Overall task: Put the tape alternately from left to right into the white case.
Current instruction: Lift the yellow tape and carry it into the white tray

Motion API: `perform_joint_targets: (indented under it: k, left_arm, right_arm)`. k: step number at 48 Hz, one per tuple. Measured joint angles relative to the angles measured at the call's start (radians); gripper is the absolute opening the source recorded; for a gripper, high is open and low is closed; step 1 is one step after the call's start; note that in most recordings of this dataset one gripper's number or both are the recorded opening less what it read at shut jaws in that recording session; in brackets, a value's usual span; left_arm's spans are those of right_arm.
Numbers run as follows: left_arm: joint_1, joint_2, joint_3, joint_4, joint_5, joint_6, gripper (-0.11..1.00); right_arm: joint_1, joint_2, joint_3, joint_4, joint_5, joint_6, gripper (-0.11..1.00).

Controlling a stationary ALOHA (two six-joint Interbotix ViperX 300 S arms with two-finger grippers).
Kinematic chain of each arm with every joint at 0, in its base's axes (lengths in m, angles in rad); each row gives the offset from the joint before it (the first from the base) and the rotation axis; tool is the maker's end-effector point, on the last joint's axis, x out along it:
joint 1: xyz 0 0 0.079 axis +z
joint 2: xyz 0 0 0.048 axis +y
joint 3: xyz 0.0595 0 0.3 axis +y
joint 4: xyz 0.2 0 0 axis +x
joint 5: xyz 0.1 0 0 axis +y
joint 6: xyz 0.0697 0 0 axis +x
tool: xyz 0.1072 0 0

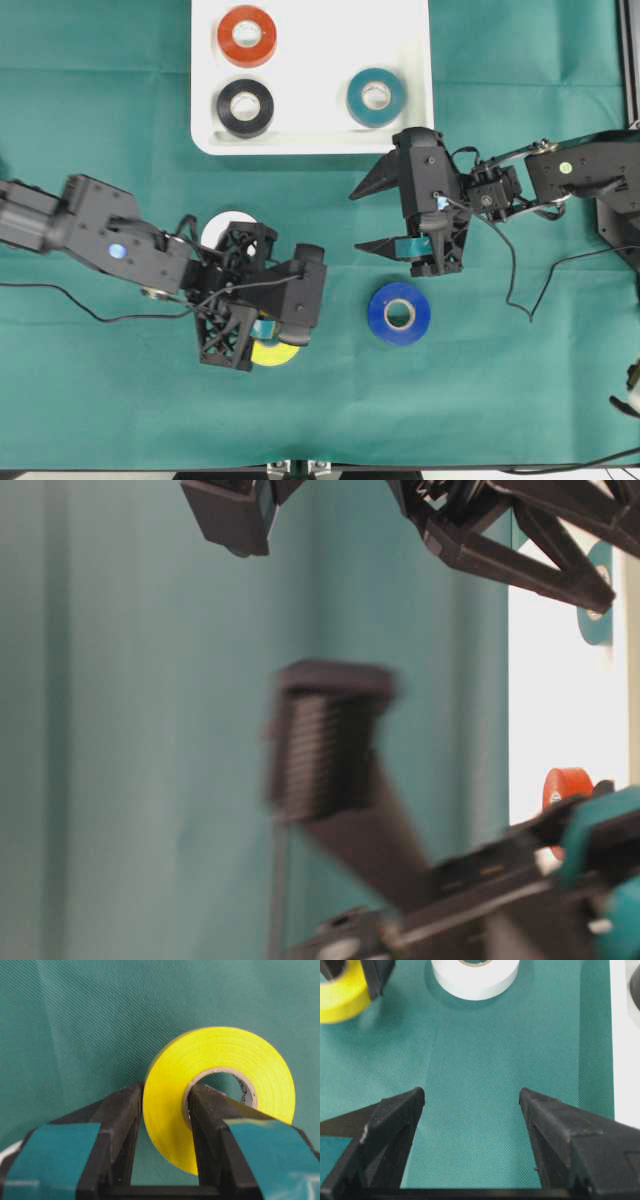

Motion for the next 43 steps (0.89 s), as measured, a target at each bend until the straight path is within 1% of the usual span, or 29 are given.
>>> perform_joint_targets:
  k: [16,25,33,43]
  left_arm:
    - [0.025,-0.098,0.012,0.000,0.051,0.037,-0.03]
    - [0.055,-0.114,0.020,0.002,0.061,0.066,-0.03]
    - [0.114,-0.118,0.038,0.002,0.063,0.104,-0.03]
    - [0.224,-0.140,0.046,0.003,0.063,0.206,-0.03]
  right_arm:
    - [-0.002,0.000,0.002,0.000,0.000,0.005,0.81]
    - [-0.002,0.000,0.002,0.000,0.000,0.006,0.81]
    - [-0.002,0.000,0.002,0.000,0.000,0.008,0.81]
    - [0.000,0.000,0.002,0.000,0.000,0.006,0.81]
